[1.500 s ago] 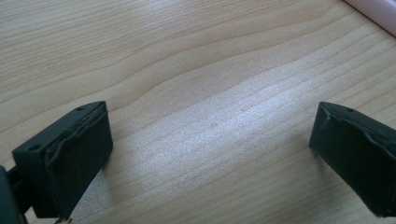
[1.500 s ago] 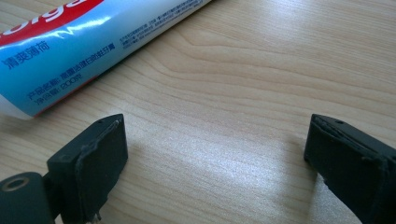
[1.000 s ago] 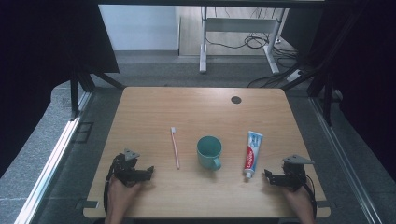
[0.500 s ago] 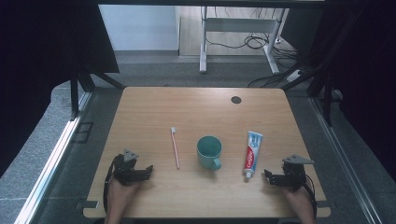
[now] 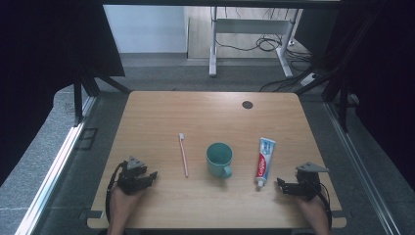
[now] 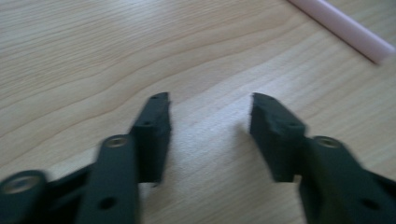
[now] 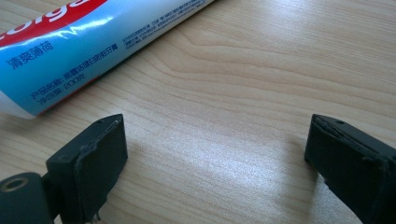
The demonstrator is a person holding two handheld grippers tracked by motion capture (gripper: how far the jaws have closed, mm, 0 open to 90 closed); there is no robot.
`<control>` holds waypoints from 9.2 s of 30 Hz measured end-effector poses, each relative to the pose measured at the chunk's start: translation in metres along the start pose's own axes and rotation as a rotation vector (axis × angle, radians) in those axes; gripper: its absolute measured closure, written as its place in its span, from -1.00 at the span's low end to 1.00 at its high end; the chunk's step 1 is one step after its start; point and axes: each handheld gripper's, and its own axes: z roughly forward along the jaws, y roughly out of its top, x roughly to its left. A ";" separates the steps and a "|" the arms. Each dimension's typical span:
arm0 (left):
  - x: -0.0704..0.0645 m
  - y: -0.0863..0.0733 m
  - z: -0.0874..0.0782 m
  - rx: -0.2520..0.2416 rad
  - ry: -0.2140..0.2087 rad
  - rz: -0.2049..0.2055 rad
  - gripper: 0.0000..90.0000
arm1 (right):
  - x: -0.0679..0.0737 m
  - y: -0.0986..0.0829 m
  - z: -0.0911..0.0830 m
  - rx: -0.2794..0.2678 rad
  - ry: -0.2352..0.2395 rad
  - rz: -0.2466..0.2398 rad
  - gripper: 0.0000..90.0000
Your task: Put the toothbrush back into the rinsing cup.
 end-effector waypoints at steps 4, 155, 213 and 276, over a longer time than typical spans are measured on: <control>-0.002 0.002 -0.003 -0.010 -0.010 0.013 0.47 | 0.000 0.000 0.000 0.000 0.000 0.000 -0.88; -0.011 0.096 0.045 0.424 -0.087 0.043 0.17 | 0.000 0.000 0.000 0.001 0.003 -0.003 -0.88; -0.028 0.146 0.080 0.627 -0.045 0.085 0.75 | 0.000 0.000 0.000 0.001 0.008 -0.009 -0.88; -0.087 0.189 -0.005 0.022 -0.323 0.273 0.75 | 0.000 0.000 0.000 0.000 0.008 -0.008 -0.88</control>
